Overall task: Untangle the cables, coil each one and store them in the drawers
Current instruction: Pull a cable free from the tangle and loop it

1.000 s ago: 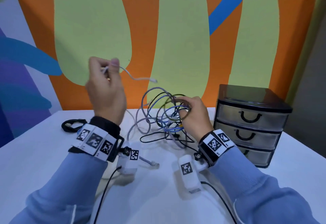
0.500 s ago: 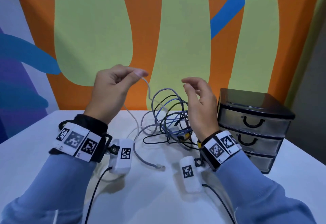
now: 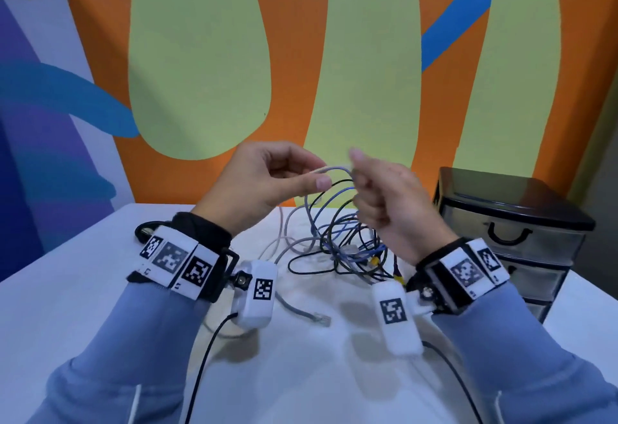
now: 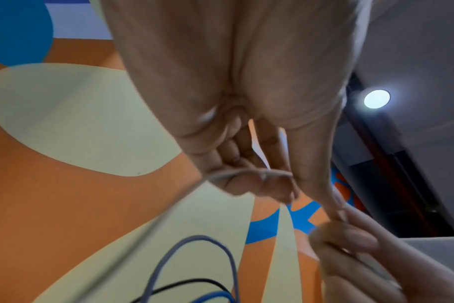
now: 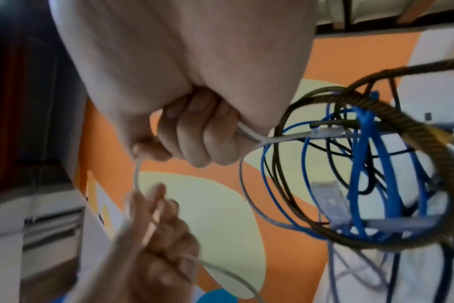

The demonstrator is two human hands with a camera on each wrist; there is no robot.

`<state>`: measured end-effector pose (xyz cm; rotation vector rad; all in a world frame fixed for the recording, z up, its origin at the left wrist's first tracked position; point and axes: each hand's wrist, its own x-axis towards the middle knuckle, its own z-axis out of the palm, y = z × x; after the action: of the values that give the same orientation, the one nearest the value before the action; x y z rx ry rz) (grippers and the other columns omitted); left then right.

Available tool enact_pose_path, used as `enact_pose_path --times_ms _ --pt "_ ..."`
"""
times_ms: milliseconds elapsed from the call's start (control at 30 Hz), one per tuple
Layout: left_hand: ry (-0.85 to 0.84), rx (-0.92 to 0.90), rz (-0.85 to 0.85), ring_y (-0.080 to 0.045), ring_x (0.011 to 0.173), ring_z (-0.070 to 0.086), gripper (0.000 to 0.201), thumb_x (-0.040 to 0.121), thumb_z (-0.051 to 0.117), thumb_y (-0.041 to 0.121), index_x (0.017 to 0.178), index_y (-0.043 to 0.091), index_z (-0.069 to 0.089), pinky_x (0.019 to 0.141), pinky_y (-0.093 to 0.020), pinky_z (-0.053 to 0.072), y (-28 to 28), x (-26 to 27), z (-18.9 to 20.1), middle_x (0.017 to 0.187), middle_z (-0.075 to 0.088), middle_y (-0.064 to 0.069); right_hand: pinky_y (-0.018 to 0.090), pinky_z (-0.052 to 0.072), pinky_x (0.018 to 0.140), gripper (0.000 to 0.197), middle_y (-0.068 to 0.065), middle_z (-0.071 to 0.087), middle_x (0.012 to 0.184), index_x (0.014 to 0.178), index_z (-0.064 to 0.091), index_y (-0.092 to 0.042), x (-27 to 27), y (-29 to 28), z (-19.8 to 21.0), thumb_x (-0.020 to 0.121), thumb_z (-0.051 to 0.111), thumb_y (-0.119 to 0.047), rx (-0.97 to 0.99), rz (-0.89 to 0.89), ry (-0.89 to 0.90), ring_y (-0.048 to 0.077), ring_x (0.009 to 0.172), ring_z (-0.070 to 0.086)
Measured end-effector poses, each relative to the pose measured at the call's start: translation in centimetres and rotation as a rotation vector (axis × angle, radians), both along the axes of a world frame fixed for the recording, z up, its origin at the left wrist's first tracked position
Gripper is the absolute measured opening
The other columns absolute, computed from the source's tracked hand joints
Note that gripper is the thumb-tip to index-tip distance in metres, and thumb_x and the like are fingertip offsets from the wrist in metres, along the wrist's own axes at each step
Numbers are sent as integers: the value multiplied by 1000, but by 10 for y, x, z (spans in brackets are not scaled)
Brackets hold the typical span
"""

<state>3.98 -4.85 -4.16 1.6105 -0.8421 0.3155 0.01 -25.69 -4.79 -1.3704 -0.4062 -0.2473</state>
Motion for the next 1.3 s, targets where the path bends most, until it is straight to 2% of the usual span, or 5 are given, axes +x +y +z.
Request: enact_pose_path --times_ms 367,567,767,1033,1300 --pt "-25 -171 120 -14 54 37 22 104 66 23 104 3 76 46 -23 31 -12 6 -9 65 50 4 26 28 50 42 0 42 61 115 70 -13 -9 -8 3 99 54 -48 67 256 86 14 51 39" --pt "-212 -264 233 -8 55 43 19 103 69 21 100 4 78 53 -18 35 -5 8 1 64 57 13 45 56 95 41 9 68 101 127 68 -9 -4 -14 -2 99 62 -38 41 168 -12 24 88 65" --pt "-328 -99 212 -40 75 62 5 95 80 24 97 21 83 67 -51 51 -16 9 -7 88 78 -8 27 21 47 35 2 46 67 99 64 -15 -10 1 1 104 51 -47 44 236 -7 14 50 28" --pt "-438 -102 334 -14 65 48 11 95 79 25 100 17 84 64 -26 38 -9 13 -7 75 67 6 26 39 51 30 5 55 70 98 66 -10 -6 -14 5 104 42 -26 211 343 6 16 55 45" --pt "-460 -89 443 -13 62 48 15 100 74 32 104 22 84 61 -28 38 -18 6 -7 75 67 5 22 12 36 39 -5 41 52 121 70 -10 -7 1 9 109 42 -34 103 401 13 8 38 16"
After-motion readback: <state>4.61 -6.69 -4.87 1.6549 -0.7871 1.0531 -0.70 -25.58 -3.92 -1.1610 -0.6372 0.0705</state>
